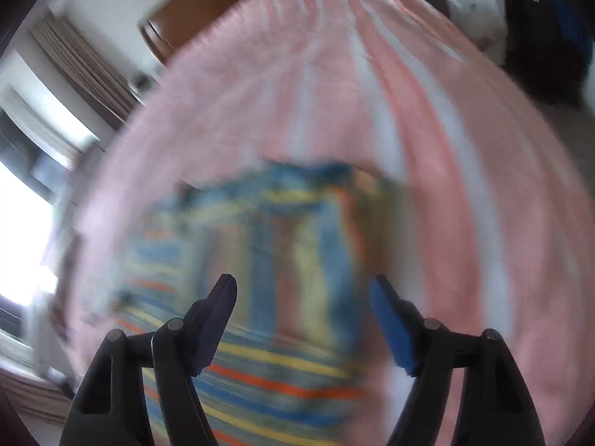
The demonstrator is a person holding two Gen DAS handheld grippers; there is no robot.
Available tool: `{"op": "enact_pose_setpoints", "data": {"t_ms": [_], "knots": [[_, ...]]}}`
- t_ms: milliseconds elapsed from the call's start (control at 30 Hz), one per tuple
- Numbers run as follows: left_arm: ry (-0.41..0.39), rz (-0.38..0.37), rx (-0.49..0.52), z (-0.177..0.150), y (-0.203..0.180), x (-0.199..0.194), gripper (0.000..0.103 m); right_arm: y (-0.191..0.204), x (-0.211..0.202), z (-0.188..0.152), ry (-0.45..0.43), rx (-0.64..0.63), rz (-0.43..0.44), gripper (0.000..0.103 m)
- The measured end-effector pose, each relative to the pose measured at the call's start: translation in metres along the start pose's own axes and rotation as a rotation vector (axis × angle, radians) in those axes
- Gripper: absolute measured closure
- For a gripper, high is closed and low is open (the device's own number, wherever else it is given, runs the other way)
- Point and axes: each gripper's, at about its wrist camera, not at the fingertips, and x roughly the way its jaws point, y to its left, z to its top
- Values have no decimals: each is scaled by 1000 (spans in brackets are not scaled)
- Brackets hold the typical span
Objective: Fold small clothes
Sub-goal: 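Fold the lifted edge over the sweater body with the right gripper and release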
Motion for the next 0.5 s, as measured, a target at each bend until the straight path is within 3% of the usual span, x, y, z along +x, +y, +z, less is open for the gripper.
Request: {"op": "enact_pose_setpoints", "data": {"t_ms": [133, 167, 200, 233, 267, 300, 400, 500], "knots": [[-8, 5, 0, -1, 0, -1, 0, -15, 26, -17, 17, 75, 82, 41], [-10, 7, 1, -1, -1, -1, 0, -14, 31, -20, 16, 79, 101, 56], [-11, 8, 2, -2, -1, -1, 0, -11, 37, -22, 15, 50, 53, 84], [-12, 9, 2, -2, -1, 0, 0, -5, 39, -24, 15, 11, -68, 95], [-11, 9, 2, -2, -1, 0, 0, -8, 46, -25, 24, -6, -188, 98], [-11, 8, 1, -2, -1, 0, 0, -16, 50, -27, 23, 22, -209, 102], [-12, 10, 3, -2, -1, 0, 0, -32, 39, -32, -18, 115, -123, 96], [-14, 14, 4, -4, -2, -1, 0, -25, 16, -38, -78, 92, -89, 85]]}}
